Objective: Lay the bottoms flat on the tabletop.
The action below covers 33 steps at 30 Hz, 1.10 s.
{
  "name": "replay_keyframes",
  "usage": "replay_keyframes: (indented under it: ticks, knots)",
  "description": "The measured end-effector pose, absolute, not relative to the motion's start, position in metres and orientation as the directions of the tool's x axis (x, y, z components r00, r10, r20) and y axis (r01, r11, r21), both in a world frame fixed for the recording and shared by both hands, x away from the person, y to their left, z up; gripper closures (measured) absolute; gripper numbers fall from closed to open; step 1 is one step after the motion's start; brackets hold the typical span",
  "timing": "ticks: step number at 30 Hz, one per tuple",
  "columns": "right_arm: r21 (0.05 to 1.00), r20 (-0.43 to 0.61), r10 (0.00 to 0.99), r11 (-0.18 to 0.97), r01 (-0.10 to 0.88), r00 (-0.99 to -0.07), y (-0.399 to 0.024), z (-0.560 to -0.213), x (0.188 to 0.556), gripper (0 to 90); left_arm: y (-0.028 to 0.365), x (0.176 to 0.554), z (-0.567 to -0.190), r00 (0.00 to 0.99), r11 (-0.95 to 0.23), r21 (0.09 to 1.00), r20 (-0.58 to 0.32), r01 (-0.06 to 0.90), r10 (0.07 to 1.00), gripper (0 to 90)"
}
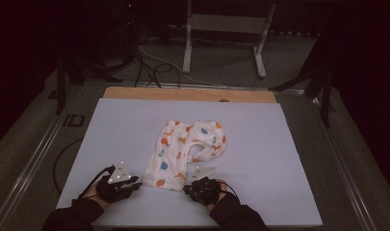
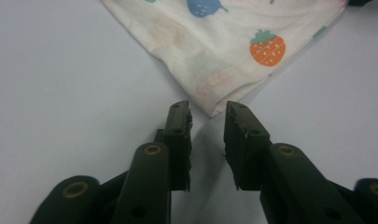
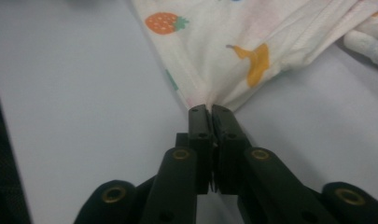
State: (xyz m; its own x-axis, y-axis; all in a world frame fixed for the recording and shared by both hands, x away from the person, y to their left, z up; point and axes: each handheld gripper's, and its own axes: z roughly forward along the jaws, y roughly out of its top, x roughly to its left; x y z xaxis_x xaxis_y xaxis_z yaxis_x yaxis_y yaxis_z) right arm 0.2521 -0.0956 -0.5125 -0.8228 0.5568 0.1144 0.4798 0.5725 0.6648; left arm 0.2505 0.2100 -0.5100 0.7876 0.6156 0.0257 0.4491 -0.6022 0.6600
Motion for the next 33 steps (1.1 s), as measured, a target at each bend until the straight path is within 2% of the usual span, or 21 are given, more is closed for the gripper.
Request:
replay_keyframes:
  ticks: [2, 6, 9, 13, 14, 18, 22, 28, 33]
  knots:
    - [0.695, 0.110, 0.558, 0.548, 0.465, -0.823, -0.097, -0.508, 0.253, 71.4, 0.209, 0.252, -0.511, 0.786, -0.605, 0.656, 0.028, 0.452, 0.618, 70.1]
    - [0.746, 0.109, 0.595, 0.480, 0.461, -0.796, -0.103, -0.499, 0.257, 58.1, 0.208, 0.253, -0.513, 0.786, -0.600, 0.656, 0.017, 0.458, 0.618, 68.4]
    - [0.751, 0.139, 0.615, 0.445, 0.487, -0.776, -0.104, -0.499, 0.261, 53.4, 0.207, 0.256, -0.514, 0.781, -0.590, 0.658, 0.003, 0.468, 0.624, 68.3]
    - [0.727, 0.144, 0.592, 0.481, 0.490, -0.793, -0.096, -0.506, 0.259, 51.0, 0.206, 0.258, -0.515, 0.780, -0.589, 0.657, 0.003, 0.470, 0.625, 72.5]
    - [0.719, 0.142, 0.593, 0.489, 0.494, -0.793, -0.095, -0.506, 0.257, 52.1, 0.206, 0.257, -0.515, 0.781, -0.589, 0.658, 0.002, 0.469, 0.624, 73.8]
    - [0.682, 0.093, 0.587, 0.551, 0.481, -0.804, -0.090, -0.511, 0.253, 68.8, 0.206, 0.257, -0.515, 0.777, -0.585, 0.657, -0.002, 0.476, 0.630, 80.2]
    - [0.653, 0.086, 0.589, 0.576, 0.492, -0.804, -0.087, -0.513, 0.255, 87.5, 0.208, 0.258, -0.514, 0.759, -0.579, 0.651, 0.007, 0.491, 0.652, 89.9]
    - [0.704, 0.073, 0.584, 0.544, 0.456, -0.808, -0.081, -0.502, 0.250, 88.6, 0.215, 0.257, -0.509, 0.744, -0.587, 0.646, 0.044, 0.488, 0.667, 90.0]
    - [0.708, 0.082, 0.578, 0.540, 0.456, -0.812, -0.074, -0.504, 0.245, 88.6, 0.223, 0.253, -0.504, 0.734, -0.586, 0.654, 0.068, 0.479, 0.676, 90.0]
